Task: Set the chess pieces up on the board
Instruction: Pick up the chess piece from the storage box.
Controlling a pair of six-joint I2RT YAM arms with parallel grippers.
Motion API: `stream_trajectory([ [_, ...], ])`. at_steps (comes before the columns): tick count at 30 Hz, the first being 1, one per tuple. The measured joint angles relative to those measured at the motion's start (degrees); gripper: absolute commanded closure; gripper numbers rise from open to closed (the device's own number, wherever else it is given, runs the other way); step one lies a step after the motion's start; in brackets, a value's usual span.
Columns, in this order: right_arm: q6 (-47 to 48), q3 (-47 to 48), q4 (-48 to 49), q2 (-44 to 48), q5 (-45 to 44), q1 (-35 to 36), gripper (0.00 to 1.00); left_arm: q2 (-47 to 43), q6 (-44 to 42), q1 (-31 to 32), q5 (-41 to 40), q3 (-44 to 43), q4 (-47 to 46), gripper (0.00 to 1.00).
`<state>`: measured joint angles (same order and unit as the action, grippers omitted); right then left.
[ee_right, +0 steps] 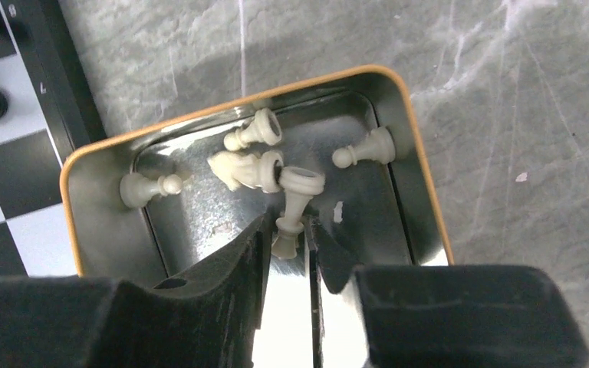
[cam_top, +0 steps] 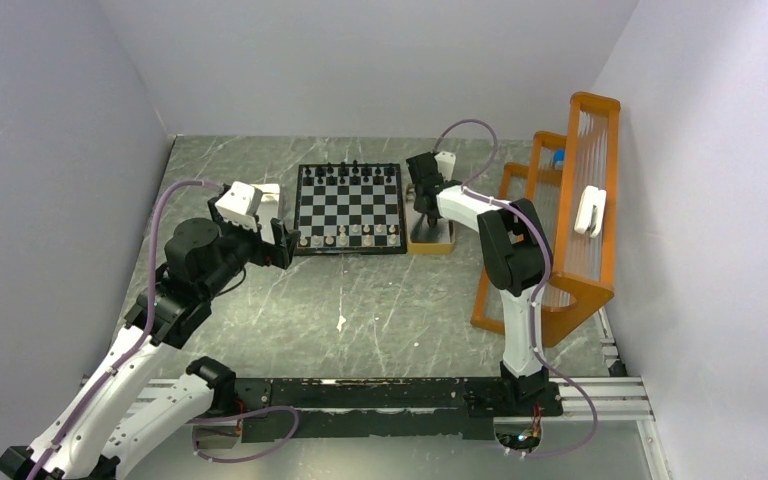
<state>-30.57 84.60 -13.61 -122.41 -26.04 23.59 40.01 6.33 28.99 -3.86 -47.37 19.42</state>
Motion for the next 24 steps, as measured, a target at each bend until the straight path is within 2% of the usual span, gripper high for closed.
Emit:
stream_trajectory([
  [6,4.3,-1.4,1.4,0.2,2.1,0.0,0.85,0.0,0.0,0.0,0.0,0.0,0.0,0.06],
  [15,9.8,-5.1,2.8,3.1,5.0,0.0,0.91,0.4,0.0,0.0,0.0,0.0,0.0,0.08],
  [24,15.6,-11.1,2.8,9.9,7.6,0.0,0.94,3.1,2.1,0.0,0.0,0.3,-0.2,0.14],
])
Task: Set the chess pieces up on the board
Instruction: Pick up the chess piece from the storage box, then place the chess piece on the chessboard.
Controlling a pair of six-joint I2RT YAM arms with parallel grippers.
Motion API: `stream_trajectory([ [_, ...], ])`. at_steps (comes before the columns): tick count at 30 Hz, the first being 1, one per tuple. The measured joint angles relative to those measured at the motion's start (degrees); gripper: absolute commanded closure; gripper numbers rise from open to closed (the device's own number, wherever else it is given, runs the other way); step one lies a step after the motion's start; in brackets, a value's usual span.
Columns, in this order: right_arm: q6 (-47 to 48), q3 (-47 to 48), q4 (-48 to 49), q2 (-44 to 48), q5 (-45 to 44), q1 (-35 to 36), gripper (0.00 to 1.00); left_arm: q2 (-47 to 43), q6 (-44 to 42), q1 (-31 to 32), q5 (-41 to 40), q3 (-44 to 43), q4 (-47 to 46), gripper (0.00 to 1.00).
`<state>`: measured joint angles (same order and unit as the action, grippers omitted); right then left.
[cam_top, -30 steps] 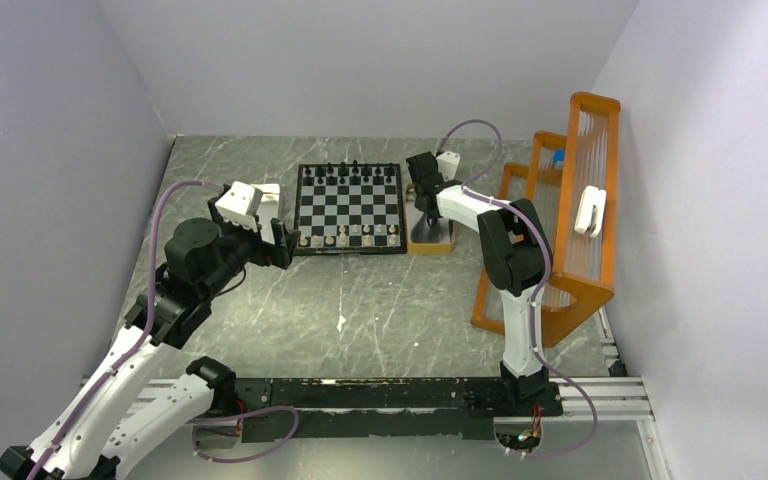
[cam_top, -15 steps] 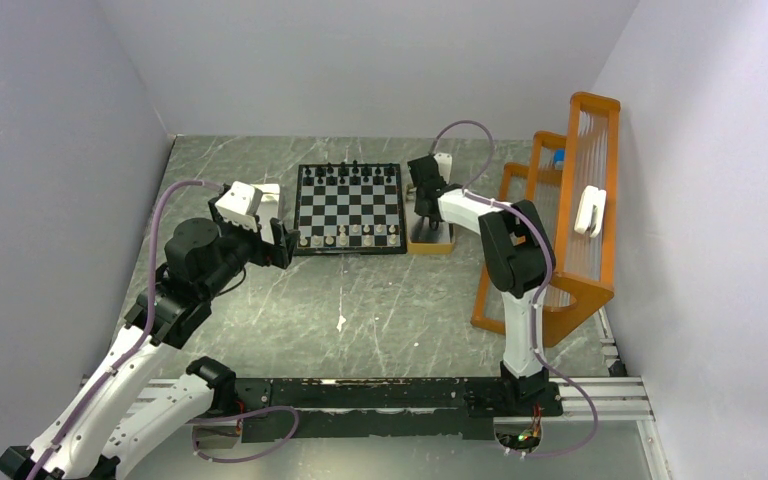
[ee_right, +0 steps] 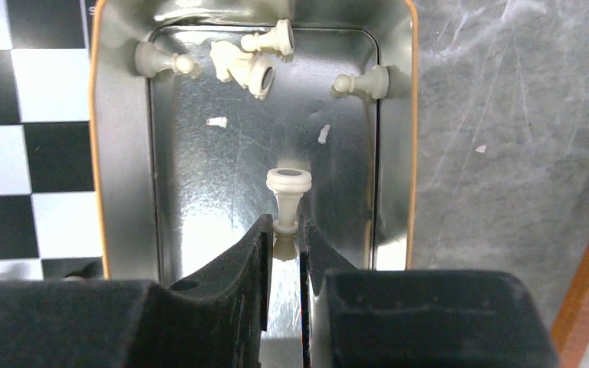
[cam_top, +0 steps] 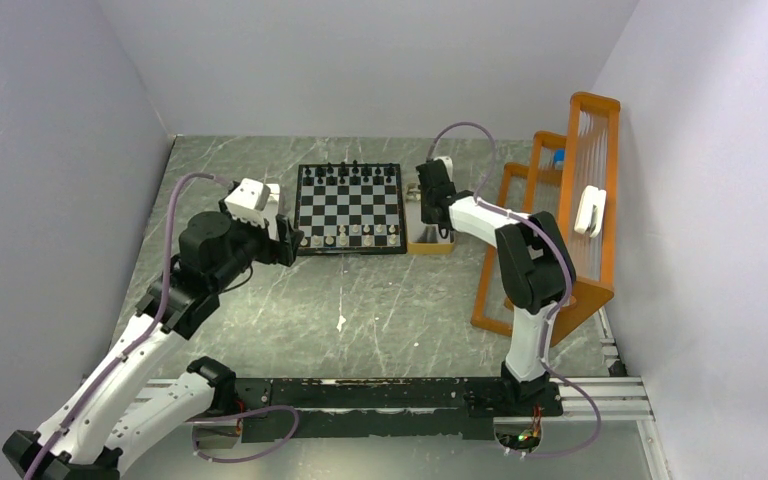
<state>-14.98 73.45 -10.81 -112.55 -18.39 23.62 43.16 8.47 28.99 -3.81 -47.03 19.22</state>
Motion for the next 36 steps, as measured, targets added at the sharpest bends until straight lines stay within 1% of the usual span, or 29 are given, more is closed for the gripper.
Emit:
stream_trajectory([
  [4,0.8,-1.4,0.1,3.0,1.1,0.0,0.94,2.2,1.1,0.0,0.3,0.0,-0.1,0.15],
  [8,-0.3,-1.5,-0.3,5.0,2.9,-0.1,0.93,4.0,2.8,0.0,1.0,0.0,-0.2,0.17],
  [11,-2.3,-2.0,-0.4,7.7,6.5,-0.3,0.93,5.0,4.7,0.0,2.7,0.0,-1.0,0.18],
  [14,-2.4,-2.3,-0.5,10.6,11.7,-0.6,0.93,6.3,7.0,0.0,4.2,-0.1,-1.9,0.20],
  [19,-0.1,-3.2,0.2,14.5,24.3,-0.6,0.94,10.1,12.0,0.0,6.9,-2.3,-1.9,0.27],
  [22,0.9,-7.2,2.1,18.2,31.5,-0.3,0.94,13.7,15.5,0.0,9.6,-4.3,-2.1,0.28],
  [25,0.6,-12.4,5.4,22.9,36.8,0.6,0.92,16.7,17.3,0.0,12.7,-5.0,-2.7,0.26],
  [27,-1.7,-14.5,7.8,24.9,39.1,1.0,0.91,17.9,17.5,0.0,14.6,-5.0,-3.1,0.25],
  [29,-6.3,-15.8,10.4,26.4,40.5,1.3,0.91,18.5,17.5,0.0,16.1,-5.0,-4.0,0.27],
  [36,-28.7,-17.9,17.2,27.5,41.2,2.1,0.91,17.7,17.2,0.0,17.7,-4.8,-11.1,0.34],
])
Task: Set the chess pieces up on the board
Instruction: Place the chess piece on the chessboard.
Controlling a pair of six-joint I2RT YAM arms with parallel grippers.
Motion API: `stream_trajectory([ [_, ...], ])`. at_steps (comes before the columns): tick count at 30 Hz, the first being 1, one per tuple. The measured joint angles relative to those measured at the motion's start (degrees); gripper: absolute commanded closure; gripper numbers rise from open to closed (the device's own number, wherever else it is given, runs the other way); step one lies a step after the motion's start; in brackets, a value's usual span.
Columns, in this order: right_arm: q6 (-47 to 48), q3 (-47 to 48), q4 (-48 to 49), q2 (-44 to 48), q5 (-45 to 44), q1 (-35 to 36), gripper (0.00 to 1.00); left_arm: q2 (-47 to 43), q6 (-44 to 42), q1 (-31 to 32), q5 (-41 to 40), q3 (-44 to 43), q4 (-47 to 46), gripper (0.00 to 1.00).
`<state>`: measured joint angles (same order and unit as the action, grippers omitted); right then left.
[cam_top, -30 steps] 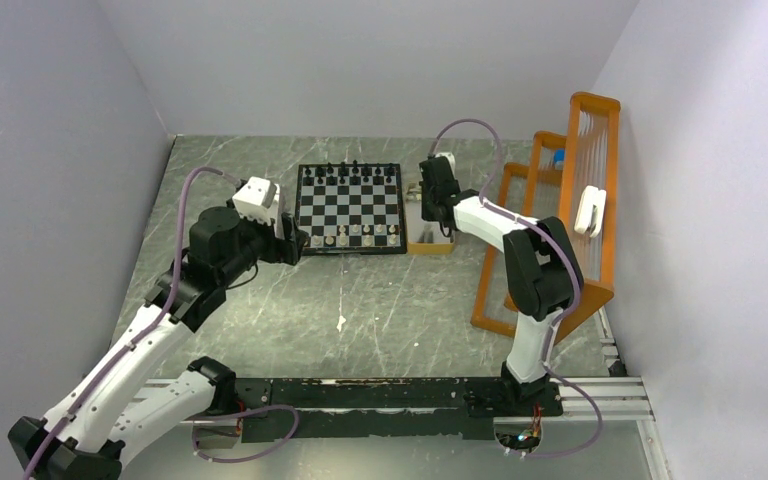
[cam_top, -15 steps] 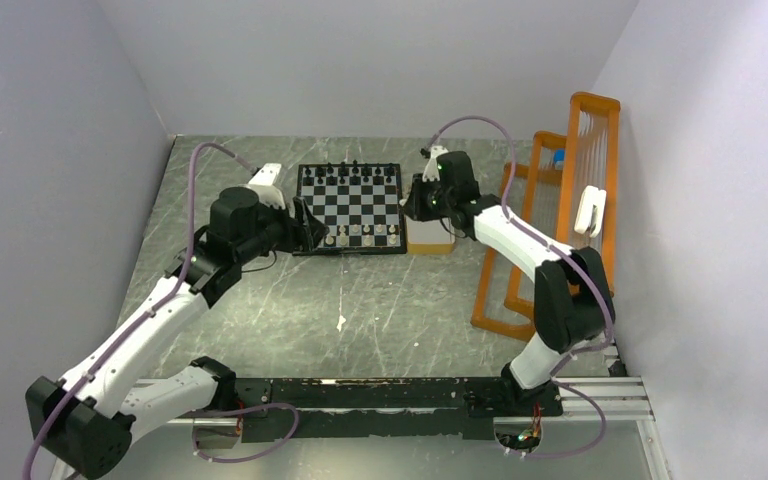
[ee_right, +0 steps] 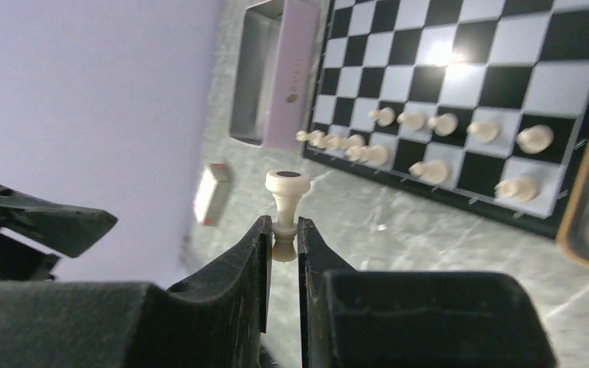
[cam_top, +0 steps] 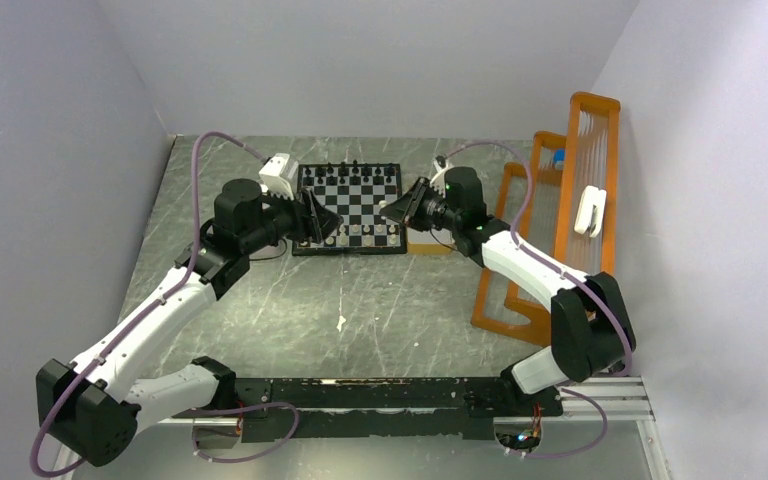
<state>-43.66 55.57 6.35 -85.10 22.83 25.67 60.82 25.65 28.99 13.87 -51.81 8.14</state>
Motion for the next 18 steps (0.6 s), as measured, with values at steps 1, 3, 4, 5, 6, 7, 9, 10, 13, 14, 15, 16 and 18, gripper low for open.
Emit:
stream_trajectory([
  [1,-3.7,-0.8,1.1,0.3,-0.3,0.3,0.91,0.0,-0.4,0.0,0.0,0.0,-0.9,0.36],
  [3,-10.7,-2.6,3.2,1.1,-1.1,1.3,0.91,0.2,-1.3,0.0,0.0,0.0,-2.8,0.41],
  [4,-13.9,-3.2,3.8,1.6,-1.7,1.9,0.91,0.3,-1.7,0.0,0.0,0.3,-4.4,0.42],
  [5,-16.8,-3.4,4.2,1.9,-2.4,2.5,0.91,0.3,-2.1,0.1,0.0,0.6,-5.9,0.42],
  [6,-19.6,-3.4,4.6,2.3,-3.2,3.2,0.91,0.3,-2.6,0.2,0.1,1.3,-8.1,0.43],
  [7,-22.1,-3.4,5.2,2.6,-4.2,3.9,0.90,0.3,-3.0,0.6,0.0,2.5,-11.1,0.43],
  [9,-26.2,-3.2,6.3,3.2,-5.8,5.1,0.90,1.0,-3.7,1.9,-0.2,3.9,-14.9,0.42],
  [10,-27.7,-3.1,6.7,3.4,-6.5,5.6,0.90,1.6,-4.0,2.6,-0.4,4.0,-16.2,0.41],
  [13,-32.2,-2.8,7.9,3.9,-8.7,6.9,0.89,4.3,-5.3,5.3,-1.3,4.0,-20.9,0.39],
  [14,-33.4,-2.7,8.1,3.9,-9.5,7.2,0.89,5.1,-5.6,6.1,-1.7,4.0,-22.1,0.39],
  [15,-35.0,-2.5,8.4,4.0,-10.5,7.5,0.89,6.1,-5.9,7.1,-2.3,4.0,-23.5,0.38],
  [16,-35.5,-2.4,8.5,4.0,-10.7,7.7,0.89,6.7,-6.2,7.6,-2.6,4.0,-24.4,0.39],
  [18,-37.0,-2.2,9.2,4.0,-11.6,8.1,0.89,8.0,-6.7,8.6,-3.9,4.0,-26.4,0.38],
])
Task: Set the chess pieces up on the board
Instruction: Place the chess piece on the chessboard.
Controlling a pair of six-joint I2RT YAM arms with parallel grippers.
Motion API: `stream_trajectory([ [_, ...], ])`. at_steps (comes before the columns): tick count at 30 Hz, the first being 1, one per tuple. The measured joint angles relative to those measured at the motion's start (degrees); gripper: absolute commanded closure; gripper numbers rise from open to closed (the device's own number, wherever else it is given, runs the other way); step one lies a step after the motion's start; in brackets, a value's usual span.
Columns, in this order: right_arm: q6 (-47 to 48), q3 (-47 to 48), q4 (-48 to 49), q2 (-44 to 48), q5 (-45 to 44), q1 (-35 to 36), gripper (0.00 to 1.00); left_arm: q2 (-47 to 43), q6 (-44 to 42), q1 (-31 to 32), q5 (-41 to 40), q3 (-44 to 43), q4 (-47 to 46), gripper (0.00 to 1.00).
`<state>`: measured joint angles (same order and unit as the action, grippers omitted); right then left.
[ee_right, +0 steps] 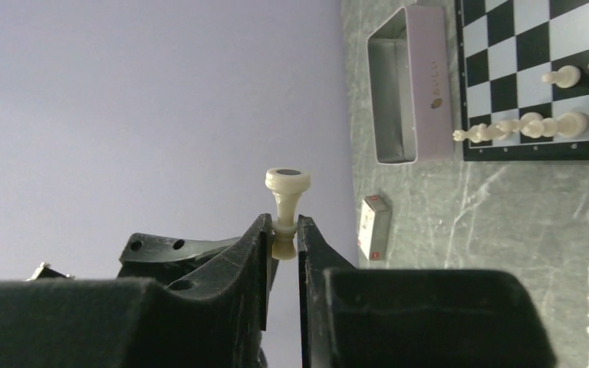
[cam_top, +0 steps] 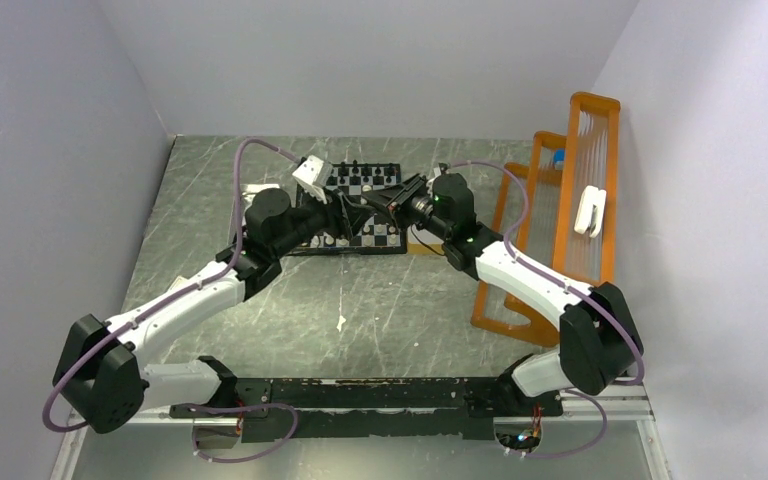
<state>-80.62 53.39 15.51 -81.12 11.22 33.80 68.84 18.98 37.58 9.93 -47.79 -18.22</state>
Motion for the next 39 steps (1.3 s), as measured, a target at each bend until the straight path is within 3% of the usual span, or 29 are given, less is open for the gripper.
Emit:
stream_trajectory([
  [4,0.4,0.2,1.0,0.1,-0.8,0.7,0.86,1.1,-0.3,0.7,-1.5,0.0,-2.1,0.35],
  [7,6.3,0.8,1.2,0.3,-0.5,0.8,0.86,0.2,1.4,0.8,-3.6,0.0,-0.9,0.31],
  [15,28.2,-1.2,4.2,4.6,6.4,0.7,0.89,-3.7,8.2,-0.1,-6.3,-7.5,14.6,0.28],
  [25,40.9,-1.5,2.2,4.7,15.4,0.7,0.90,2.4,12.2,-5.6,0.6,-15.3,23.3,0.32],
  [36,46.1,-0.7,-2.9,4.2,17.9,0.7,0.90,5.2,14.0,-7.7,12.9,-14.3,25.8,0.27],
  [39,48.2,0.0,-4.7,3.2,19.2,0.6,0.90,5.2,10.0,-7.8,14.2,-14.2,25.9,0.28],
])
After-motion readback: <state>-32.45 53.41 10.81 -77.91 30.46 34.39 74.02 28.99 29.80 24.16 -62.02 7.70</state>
